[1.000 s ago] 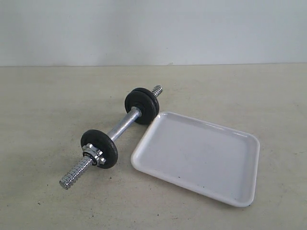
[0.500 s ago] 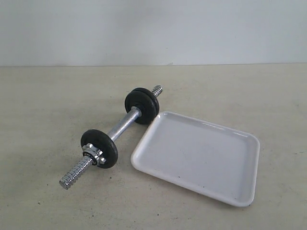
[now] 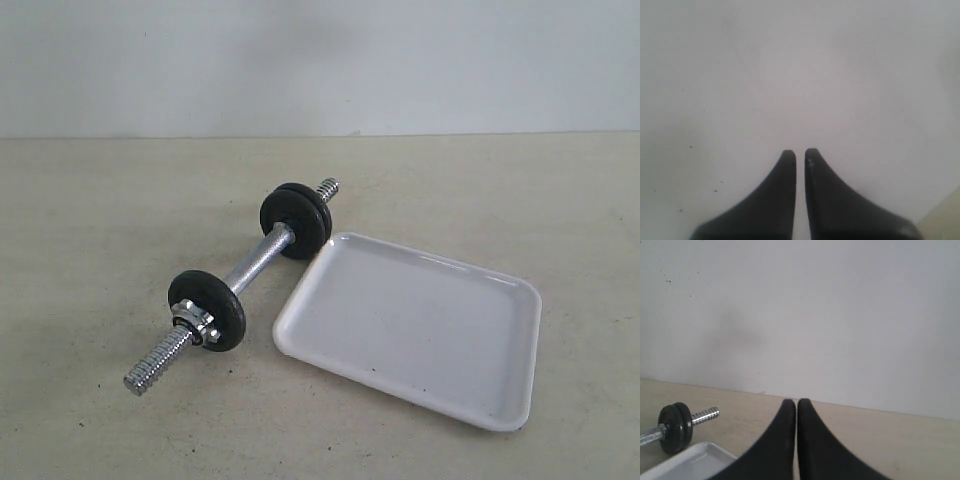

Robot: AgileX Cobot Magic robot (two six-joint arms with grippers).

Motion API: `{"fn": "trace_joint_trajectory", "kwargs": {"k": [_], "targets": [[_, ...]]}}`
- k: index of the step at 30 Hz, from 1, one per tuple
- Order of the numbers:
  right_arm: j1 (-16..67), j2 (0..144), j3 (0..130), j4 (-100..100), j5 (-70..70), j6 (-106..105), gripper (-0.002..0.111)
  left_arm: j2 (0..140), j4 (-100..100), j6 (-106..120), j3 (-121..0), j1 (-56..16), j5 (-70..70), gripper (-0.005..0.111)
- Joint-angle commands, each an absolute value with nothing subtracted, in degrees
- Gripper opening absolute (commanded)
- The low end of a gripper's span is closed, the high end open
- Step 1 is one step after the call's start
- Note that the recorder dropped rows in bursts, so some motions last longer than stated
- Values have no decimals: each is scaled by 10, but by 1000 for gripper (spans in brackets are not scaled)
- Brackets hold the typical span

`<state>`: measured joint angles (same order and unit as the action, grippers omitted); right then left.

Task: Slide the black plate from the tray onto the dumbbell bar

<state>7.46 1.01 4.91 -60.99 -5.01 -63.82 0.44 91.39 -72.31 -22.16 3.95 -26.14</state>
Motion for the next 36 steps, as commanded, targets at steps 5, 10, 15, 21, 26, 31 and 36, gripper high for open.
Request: {"fn": "trace_joint_trajectory", "kwargs": {"k": [5,10,15,21,26,31,36], "targets": [[72,0,46,-63,-56,-163,0,0,899,-728,-162,41,-233,4],[72,0,4,157,-50,67,0,0,706,-728,-122,41,-77,4],[72,0,0,147,-131,71,0,0,482,-728,-113,41,111,4],[72,0,0,115,-194,77,0,0,282,-721,-97,41,174,4],[72,0,0,109,-195,77,0,0,238,-721,-76,41,151,4],[72,0,0,109,-197,91,0,0,269,-719,-53,41,146,4],[63,0,0,109,-199,91,0,0,358,-719,-13,41,146,4]]}}
